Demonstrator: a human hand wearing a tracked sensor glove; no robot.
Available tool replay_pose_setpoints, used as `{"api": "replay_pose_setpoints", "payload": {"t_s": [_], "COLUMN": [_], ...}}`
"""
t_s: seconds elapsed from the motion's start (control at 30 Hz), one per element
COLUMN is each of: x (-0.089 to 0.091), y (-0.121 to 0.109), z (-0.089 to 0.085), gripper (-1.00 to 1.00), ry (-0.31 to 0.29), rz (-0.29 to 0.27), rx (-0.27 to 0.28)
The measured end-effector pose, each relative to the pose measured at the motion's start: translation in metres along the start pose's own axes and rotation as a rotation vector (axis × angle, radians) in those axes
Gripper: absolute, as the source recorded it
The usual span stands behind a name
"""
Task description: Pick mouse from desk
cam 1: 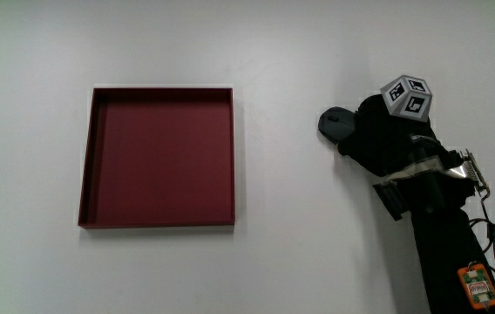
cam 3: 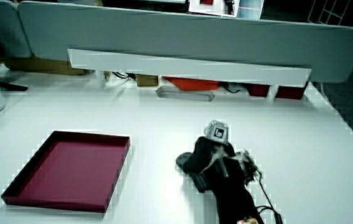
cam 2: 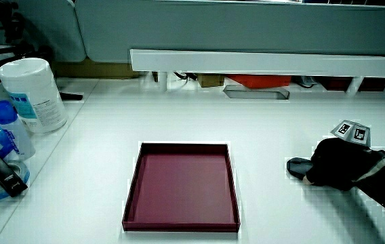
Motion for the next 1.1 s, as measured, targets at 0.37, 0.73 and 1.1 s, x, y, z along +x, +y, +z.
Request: {"api": "replay_pose_setpoints", "payload": {"t_s": [0.37, 0.73, 1.1], "x": [-0.042, -0.096, -0.156], "y": [-0.034, -0.071, -0.087], "z": [0.027, 0.038, 0.029], "gripper": [1.00, 1.00, 1.00], "ry": [-0.020, -0.057, -0.034], "rz": [0.132, 0.297, 0.479], "rx": [0.031, 0.089, 0.071]}}
